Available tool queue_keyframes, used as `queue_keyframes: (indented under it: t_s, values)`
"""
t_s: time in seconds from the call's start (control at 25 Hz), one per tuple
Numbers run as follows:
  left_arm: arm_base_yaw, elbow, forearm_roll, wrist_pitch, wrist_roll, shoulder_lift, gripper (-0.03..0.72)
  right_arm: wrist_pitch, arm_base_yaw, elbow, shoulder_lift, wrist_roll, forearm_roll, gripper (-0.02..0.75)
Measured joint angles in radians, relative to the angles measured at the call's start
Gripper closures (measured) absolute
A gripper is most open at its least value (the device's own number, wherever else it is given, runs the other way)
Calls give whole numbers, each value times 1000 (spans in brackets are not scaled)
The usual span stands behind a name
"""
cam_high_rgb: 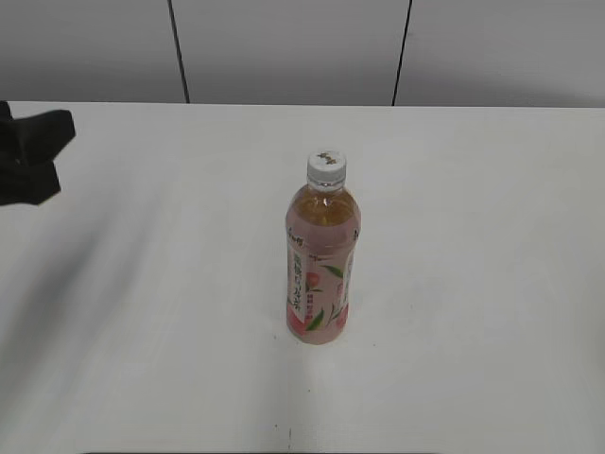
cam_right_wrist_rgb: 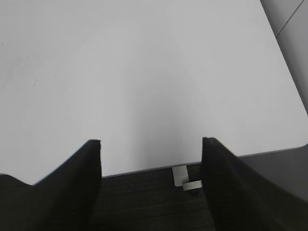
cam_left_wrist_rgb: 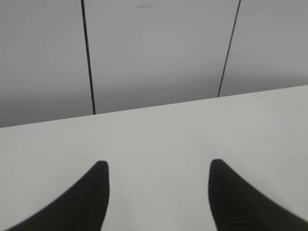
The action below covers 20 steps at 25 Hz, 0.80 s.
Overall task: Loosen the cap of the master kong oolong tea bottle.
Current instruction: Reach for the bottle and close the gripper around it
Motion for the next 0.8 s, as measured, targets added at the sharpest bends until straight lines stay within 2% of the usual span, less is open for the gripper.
queue_keyframes:
  t_s: [0.12, 0.2, 0.32, 0.44, 0.52, 0.68, 0.8]
  values:
    - [-29, 66, 13, -145, 0, 68, 288, 0, 0, 0, 0, 0, 0, 247]
    - [-35, 87, 57, -194, -22, 117, 288, 0, 0, 0, 0, 0, 0, 247]
    - [-35, 97, 242, -257, -119, 188, 279, 0, 0, 0, 0, 0, 0, 247]
    - [-36, 97, 450, -405, -203, 276, 263, 0, 0, 0, 0, 0, 0, 247]
    - [-37, 97, 542, -527, -222, 346, 252, 0, 0, 0, 0, 0, 0, 247]
    - [-37, 97, 651, -720, -239, 508, 219, 0, 0, 0, 0, 0, 0, 247]
    - [-37, 97, 711, -775, -241, 628, 198, 0, 0, 0, 0, 0, 0, 247]
